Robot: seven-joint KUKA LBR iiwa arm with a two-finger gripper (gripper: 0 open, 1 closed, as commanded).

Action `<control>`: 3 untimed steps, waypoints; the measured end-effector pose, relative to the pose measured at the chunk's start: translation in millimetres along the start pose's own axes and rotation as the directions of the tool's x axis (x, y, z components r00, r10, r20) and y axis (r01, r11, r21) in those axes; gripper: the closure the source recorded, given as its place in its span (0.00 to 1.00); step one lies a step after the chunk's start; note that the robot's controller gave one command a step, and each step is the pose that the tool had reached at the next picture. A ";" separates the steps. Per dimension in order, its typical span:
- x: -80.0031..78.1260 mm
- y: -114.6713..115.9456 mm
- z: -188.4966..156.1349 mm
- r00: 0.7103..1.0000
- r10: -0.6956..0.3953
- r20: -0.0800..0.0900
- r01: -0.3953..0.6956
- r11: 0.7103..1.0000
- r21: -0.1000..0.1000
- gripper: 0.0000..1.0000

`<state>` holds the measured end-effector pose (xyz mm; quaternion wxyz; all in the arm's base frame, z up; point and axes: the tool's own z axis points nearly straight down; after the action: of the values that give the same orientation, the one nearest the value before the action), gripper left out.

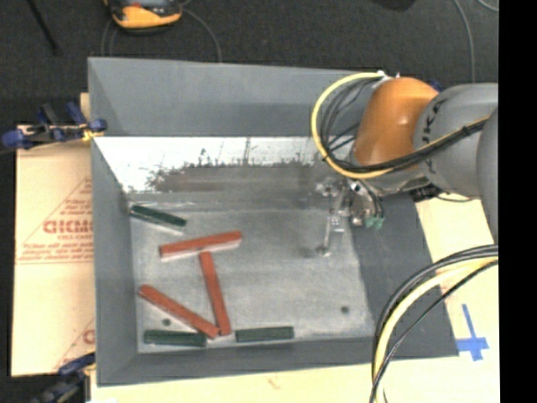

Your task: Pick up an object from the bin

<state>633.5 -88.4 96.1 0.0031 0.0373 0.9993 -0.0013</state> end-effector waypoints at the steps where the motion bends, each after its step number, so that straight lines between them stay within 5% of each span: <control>1: 4.0 8.7 -21.8 0.997 -0.080 -0.011 0.080 0.997 -0.006 0.00; 2: 5.9 27.8 -30.5 0.986 0.164 0.006 -0.164 0.986 -0.001 0.00; 3: 1.5 53.5 -22.3 1.000 -0.008 -0.001 0.008 1.000 -0.002 0.00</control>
Offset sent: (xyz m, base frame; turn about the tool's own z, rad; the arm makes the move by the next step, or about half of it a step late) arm -0.0188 0.1126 -0.0189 -0.1349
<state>635.9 -34.8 118.3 0.0026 0.0336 0.9994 -0.0002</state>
